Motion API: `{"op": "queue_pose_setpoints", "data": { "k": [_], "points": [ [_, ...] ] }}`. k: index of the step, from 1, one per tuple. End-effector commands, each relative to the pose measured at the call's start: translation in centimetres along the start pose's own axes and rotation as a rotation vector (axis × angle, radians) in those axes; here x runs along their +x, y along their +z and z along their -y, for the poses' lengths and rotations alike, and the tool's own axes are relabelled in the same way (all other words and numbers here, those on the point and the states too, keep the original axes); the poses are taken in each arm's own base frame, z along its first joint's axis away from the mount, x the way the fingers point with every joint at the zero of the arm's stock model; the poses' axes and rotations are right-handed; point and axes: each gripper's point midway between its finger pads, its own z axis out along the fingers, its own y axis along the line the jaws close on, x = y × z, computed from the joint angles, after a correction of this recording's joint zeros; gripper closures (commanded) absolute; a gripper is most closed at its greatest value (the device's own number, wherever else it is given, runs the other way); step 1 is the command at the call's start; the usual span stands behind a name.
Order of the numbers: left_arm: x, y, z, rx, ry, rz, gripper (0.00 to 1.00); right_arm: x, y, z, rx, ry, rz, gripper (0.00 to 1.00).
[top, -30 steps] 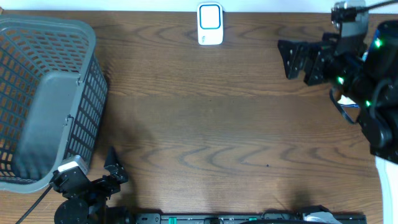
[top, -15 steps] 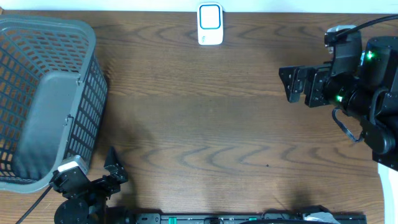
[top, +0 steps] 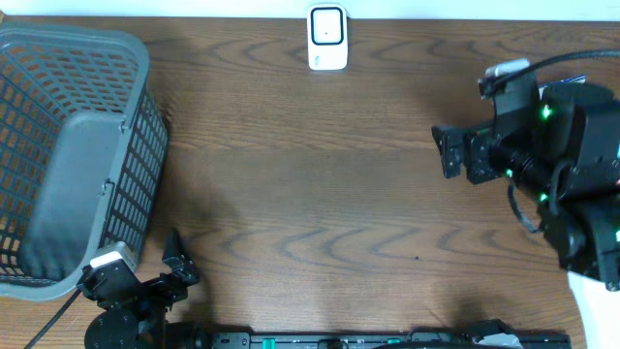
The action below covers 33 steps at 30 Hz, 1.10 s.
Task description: Scan the item barcode
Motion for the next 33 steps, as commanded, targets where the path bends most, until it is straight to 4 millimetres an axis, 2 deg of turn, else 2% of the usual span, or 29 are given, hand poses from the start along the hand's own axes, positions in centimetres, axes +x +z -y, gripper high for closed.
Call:
{"op": "queue_pose_setpoints", "data": {
  "k": [1,4,10,13,16,25,29,33],
  "points": [
    [-0.2,-0.1,-0.3,-0.015,-0.001,0.012,0.02,2.1,0.3,0.3,0.032,-0.013,0.020,0.01],
    [-0.2,-0.1,-0.3,-0.014,-0.001,0.012,0.02,4.1,1.1,0.4,0.039,-0.013,0.067,0.01],
    [-0.2,-0.1,-0.3,-0.014,-0.001,0.012,0.02,7.9,2.0,1.4,0.071,0.038,0.307,0.01],
    [-0.2,-0.1,-0.3,-0.014,-0.001,0.012,0.02,9.4,2.5,1.3,0.066,0.031,0.395,0.01],
    [-0.2,-0.1,-0.3,-0.014,-0.001,0.012,0.02,11.0,2.7,2.1,0.108,0.033,0.519,0.01],
    [-0.2,-0.1,-0.3,-0.014,-0.001,0.012,0.02,13.8,2.1,3.6,0.187,0.038,0.713,0.01],
    [-0.2,-0.1,-0.3,-0.014,-0.001,0.012,0.02,14.9,2.6,3.5,0.167,0.067,0.783,0.01],
    [-0.2,-0.1,-0.3,-0.015,-0.001,0.012,0.02,15.2,2.9,3.7,0.173,0.063,0.783,0.01]
  ]
}}
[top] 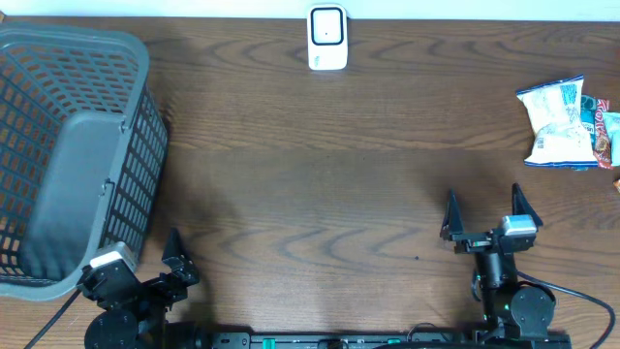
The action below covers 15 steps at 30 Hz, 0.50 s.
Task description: Scan the item barcode
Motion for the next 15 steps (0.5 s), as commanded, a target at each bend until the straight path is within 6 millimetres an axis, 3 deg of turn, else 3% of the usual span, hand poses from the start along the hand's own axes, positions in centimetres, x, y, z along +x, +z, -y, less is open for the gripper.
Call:
{"op": "queue_pose_setpoints", "data": {
  "k": [1,4,12,15],
  "points": [
    [-0.2,-0.1,-0.2,-0.014,0.000,0.012,0.02,0.1,0.0,0.1,0.002,0.002,0.007,0.01],
    [-0.2,-0.1,-0.3,-0.014,0.000,0.012,0.02,0.5,0.0,0.2,0.009,-0.020,-0.012,0.01],
    [-0.2,-0.1,-0.3,-0.014,0.000,0.012,0.02,5.0,-0.5,1.3,0.072,-0.006,-0.192,0.01],
    [-0.2,-0.1,-0.3,-0.014,0.000,0.012,0.02,5.1,-0.6,1.4,0.079,-0.006,-0.199,0.01]
  ]
}}
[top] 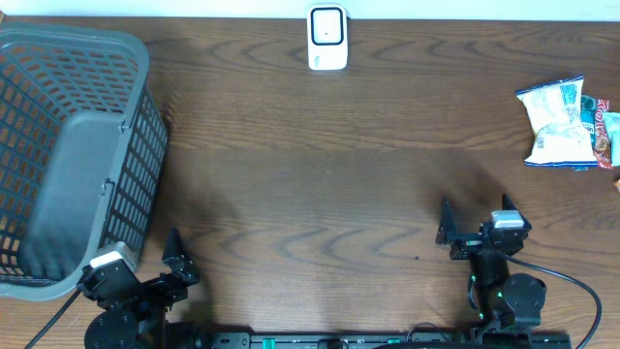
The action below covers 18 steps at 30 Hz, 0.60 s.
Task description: Scan the item barcode
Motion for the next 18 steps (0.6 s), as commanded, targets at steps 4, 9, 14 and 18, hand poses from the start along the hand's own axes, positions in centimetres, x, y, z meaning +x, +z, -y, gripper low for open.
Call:
{"op": "queue_pose_setpoints", "data": {
  "k": [4,9,14,18],
  "points": [
    [-0.20,-0.12,-0.26,-0.014,0.000,0.013,0.02,0.12,-0.05,0.66,0.036,-0.007,-0.003,0.01],
    [-0.21,-0.12,-0.26,-0.014,-0.001,0.013,0.02,0.14,-0.04,0.66,0.036,-0.007,-0.004,0.01],
    [-0.20,-0.12,-0.26,-0.014,0.000,0.013,0.02,0.12,-0.05,0.66,0.036,-0.007,-0.003,0.01],
    [-0.20,-0.12,-0.26,-0.014,0.000,0.013,0.02,0.13,-0.05,0.78,0.043,-0.015,-0.004,0.01]
  ]
}}
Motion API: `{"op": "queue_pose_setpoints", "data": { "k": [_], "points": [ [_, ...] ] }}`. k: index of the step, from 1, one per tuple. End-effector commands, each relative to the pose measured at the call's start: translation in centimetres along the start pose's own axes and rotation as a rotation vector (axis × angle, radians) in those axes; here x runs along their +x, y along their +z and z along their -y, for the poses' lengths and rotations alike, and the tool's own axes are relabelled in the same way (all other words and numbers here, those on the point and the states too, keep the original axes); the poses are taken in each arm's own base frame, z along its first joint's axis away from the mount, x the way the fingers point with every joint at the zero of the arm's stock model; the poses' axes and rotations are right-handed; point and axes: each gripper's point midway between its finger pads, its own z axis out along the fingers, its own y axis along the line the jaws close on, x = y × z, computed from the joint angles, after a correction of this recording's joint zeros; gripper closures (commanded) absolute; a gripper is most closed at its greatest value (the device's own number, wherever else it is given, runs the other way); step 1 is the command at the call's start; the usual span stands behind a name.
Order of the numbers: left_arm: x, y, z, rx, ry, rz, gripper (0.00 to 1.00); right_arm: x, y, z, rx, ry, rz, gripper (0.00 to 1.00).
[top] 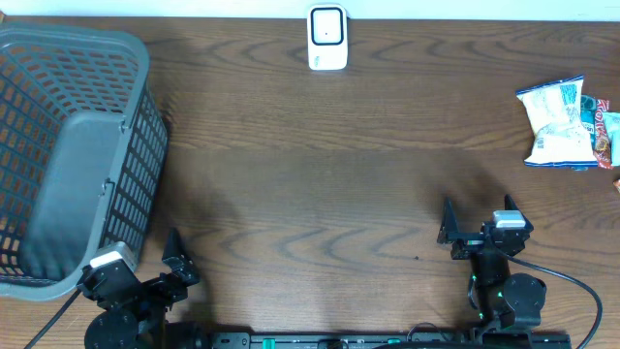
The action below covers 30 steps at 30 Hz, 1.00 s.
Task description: Scan the item barcode
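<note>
A white barcode scanner (327,37) stands at the far middle edge of the table. Snack packets (557,123), a white one on top with blue and red ones beside it, lie at the far right. My right gripper (477,219) sits at the front right edge, open and holding nothing, well short of the packets. At the front left corner my left gripper (145,260) rests with one finger (173,242) showing; it looks open and holds nothing.
A large grey mesh basket (68,155) fills the left side of the table, its near corner just beside my left arm. The brown wooden tabletop (320,184) stretches between the scanner, the basket and the packets.
My right gripper has shifted very slightly to the right at the front edge. Nothing else has moved.
At first my right arm reached over the right side of the table, covering the snack packets. Then it was back at the front right edge, open and bare, with the packets lying in view. It has stayed there since. The left arm never moved.
</note>
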Motion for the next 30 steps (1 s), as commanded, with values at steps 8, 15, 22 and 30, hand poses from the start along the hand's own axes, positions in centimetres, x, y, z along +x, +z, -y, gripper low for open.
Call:
{"op": "queue_pose_setpoints", "data": {
  "k": [8,15,22,30],
  "points": [
    [-0.18,-0.12,-0.26,-0.014,0.000,0.012,0.02,0.08,-0.04,0.48,0.025,-0.054,-0.002,0.01],
    [-0.19,-0.12,-0.26,-0.014,0.000,0.012,0.02,0.02,-0.06,0.93,0.035,-0.057,0.001,0.01],
    [-0.18,-0.12,-0.27,-0.014,0.000,0.012,0.02,-0.02,-0.08,1.01,0.029,-0.055,0.003,0.01],
    [-0.18,-0.12,-0.27,-0.014,0.000,0.012,0.02,-0.01,-0.08,0.98,0.027,-0.056,0.002,0.01]
  ]
}}
